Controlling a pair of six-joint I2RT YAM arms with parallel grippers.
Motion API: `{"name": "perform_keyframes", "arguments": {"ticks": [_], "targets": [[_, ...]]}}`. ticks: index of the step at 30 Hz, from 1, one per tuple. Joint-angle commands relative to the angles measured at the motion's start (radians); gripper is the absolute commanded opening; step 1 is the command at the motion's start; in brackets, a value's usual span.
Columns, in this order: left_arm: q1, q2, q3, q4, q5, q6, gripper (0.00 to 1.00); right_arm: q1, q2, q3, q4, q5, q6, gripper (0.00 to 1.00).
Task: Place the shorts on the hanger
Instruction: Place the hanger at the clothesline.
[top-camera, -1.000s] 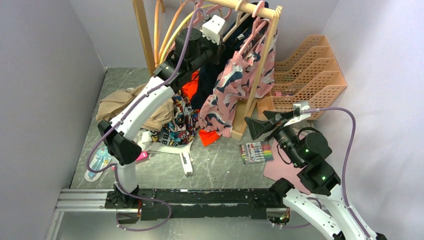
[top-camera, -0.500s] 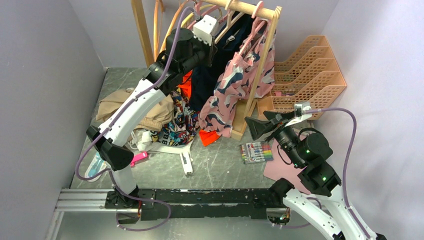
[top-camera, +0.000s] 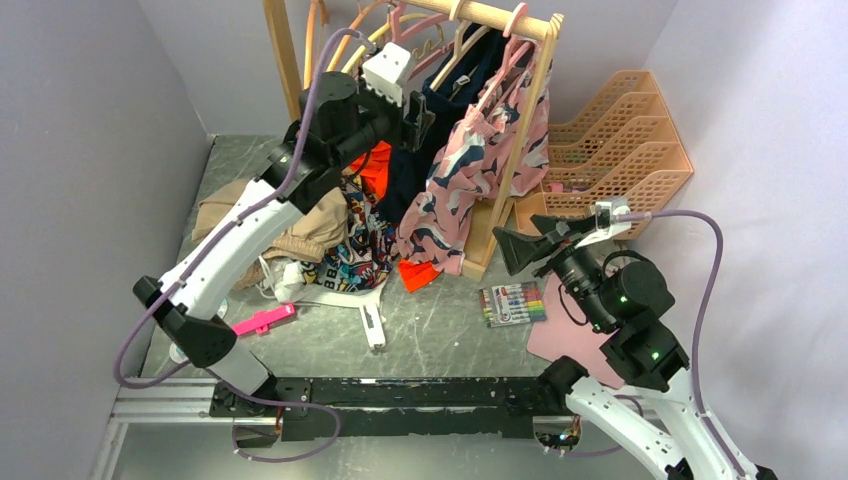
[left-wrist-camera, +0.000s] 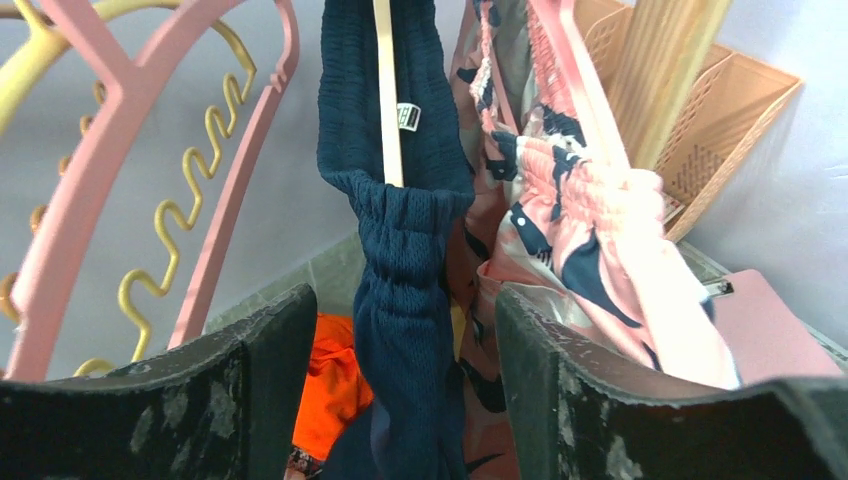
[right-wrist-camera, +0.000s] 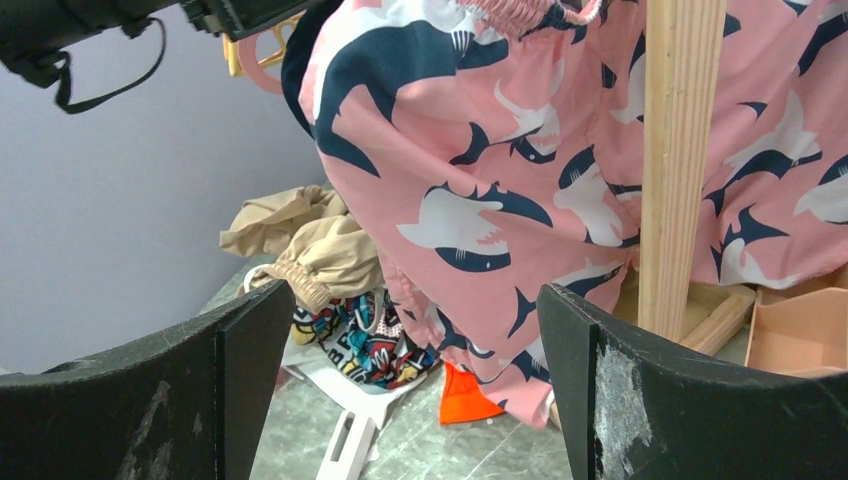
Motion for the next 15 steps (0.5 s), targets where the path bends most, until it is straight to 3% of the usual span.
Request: {"name": "perform_keyframes", "arguments": {"ticks": [1, 3, 4, 15], "targets": [[-0.004, -0.082, -0.042, 0.063, 0.054, 0.008, 0.71, -0.002, 0.021, 0.048, -0.010, 0.018, -0.033, 0.96], [-0.004, -0.119, -0.078, 0.066, 0.067, 0.006, 0.89, -0.002, 0.027, 0.057, -0.013, 0.022, -0.040, 0.96], [-0.004, -0.139, -0.103, 0.069, 0.073, 0.006, 0.91, -0.002, 0.031, 0.060, -0.014, 0.025, -0.044, 0.96], [-0.006, -0.407, -0.464, 0.071, 0.075, -0.081, 0.90, -0.002, 0.061, 0.064, 0.002, 0.028, -0.058, 0.96]]}}
